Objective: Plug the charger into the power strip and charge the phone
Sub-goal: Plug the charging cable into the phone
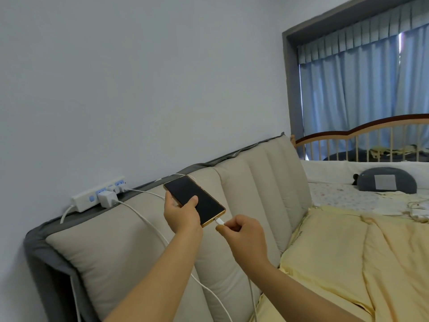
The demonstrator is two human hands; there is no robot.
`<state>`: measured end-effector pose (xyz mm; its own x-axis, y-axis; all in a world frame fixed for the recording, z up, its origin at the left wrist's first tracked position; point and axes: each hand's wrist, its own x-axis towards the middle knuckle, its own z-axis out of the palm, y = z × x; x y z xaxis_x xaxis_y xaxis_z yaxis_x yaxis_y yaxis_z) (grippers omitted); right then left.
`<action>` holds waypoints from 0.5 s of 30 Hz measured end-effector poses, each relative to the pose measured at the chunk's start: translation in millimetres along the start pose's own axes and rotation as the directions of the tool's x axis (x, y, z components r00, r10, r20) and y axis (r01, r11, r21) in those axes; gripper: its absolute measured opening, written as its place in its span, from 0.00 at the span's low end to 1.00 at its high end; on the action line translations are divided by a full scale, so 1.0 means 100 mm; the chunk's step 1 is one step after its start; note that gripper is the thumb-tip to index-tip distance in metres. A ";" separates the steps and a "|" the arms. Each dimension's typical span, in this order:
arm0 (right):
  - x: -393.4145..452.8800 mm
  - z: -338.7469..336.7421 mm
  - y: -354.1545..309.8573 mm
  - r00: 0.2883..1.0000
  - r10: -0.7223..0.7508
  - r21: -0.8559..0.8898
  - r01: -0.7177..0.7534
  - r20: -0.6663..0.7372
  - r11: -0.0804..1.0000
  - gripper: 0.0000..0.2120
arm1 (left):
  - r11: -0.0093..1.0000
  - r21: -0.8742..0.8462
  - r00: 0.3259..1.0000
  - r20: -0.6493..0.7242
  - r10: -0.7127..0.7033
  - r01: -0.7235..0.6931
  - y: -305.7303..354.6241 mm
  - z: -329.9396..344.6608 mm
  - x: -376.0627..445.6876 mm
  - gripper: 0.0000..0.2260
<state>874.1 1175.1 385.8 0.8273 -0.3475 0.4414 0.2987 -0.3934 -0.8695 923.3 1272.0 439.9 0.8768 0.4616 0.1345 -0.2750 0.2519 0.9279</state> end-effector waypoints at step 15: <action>-0.06 0.03 -0.03 0.998 -0.015 0.017 0.014 0.059 1.000 0.08 | 1.000 -0.009 1.000 0.001 -0.029 0.029 -0.01 -0.12 0.02 0.32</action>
<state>869.8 1180.9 385.7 0.8495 -0.2906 0.4404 0.3183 -0.3835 -0.8670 920.6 1283.3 435.2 0.8850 0.4529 0.1083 -0.2531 0.2727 0.9282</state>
